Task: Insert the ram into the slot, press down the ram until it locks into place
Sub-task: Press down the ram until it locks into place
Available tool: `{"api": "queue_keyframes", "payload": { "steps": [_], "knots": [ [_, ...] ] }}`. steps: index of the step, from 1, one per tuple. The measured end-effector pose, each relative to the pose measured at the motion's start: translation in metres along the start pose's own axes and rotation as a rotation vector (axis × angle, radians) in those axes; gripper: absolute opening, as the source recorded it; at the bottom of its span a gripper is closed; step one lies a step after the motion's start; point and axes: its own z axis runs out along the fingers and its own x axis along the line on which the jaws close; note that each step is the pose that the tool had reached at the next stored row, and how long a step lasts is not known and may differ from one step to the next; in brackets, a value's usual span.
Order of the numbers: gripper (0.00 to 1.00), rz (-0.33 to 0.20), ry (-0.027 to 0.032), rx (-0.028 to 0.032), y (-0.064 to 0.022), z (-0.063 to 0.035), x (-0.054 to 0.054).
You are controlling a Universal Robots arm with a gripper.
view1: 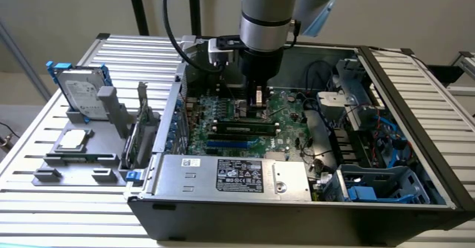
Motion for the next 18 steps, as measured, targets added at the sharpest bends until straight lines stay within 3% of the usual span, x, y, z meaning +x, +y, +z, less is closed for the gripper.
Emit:
{"api": "queue_keyframes", "payload": {
  "steps": [10, 14, 18],
  "knots": [
    [0.11, 0.0, 0.0001, 0.0009, 0.0001, 0.0002, 0.0],
    [0.11, 0.0, 0.0006, 0.0013, 0.0, 0.006, -0.001],
    [0.11, 0.006, 0.0008, -0.0022, -0.0002, 0.0127, -0.004]
  ]
}}
